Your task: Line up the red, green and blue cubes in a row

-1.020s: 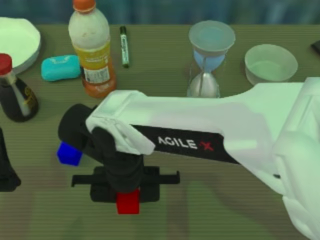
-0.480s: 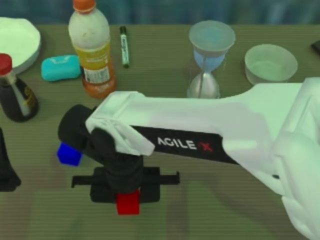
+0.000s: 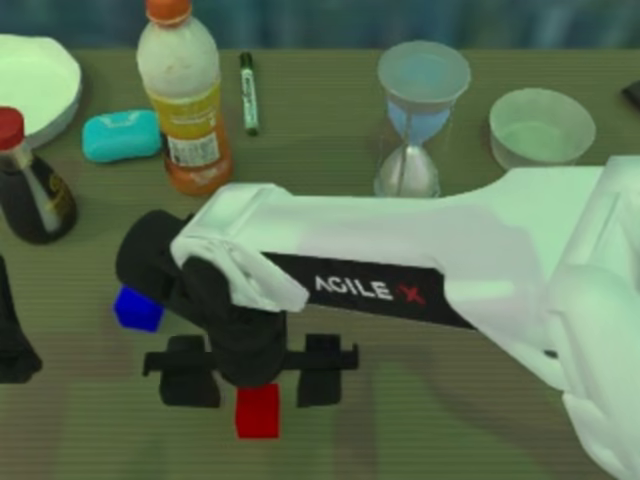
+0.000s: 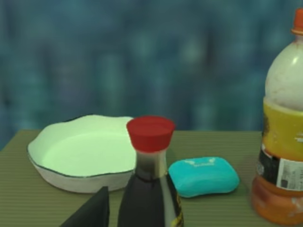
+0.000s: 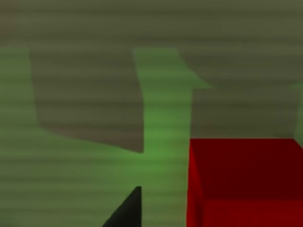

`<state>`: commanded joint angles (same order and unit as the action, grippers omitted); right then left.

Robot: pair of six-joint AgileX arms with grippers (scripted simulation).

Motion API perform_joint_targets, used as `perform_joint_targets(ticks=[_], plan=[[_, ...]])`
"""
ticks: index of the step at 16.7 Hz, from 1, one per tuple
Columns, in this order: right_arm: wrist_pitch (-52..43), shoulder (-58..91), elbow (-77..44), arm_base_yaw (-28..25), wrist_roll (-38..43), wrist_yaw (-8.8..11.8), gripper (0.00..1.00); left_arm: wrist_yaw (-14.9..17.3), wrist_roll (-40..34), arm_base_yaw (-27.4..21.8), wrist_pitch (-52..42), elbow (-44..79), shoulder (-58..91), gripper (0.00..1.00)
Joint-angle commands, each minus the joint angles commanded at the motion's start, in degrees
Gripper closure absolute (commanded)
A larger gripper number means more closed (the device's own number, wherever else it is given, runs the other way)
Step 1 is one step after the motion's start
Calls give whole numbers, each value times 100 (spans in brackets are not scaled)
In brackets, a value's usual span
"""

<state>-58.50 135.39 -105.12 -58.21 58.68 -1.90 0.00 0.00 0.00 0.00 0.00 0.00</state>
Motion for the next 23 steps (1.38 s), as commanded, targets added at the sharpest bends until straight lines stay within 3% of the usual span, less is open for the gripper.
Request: perform_joint_targets(ticks=[9,16,23], plan=[[-20,-6,-20,10,-1,0,0,0,0,0,0,0,0,0],[-1250,-301,-914,-55,22,5,0,0,0,0,0,0,0,0],[-1314,-388,-948,-4,-21,-16,0,2,-5,-14,-32,49,48,0]])
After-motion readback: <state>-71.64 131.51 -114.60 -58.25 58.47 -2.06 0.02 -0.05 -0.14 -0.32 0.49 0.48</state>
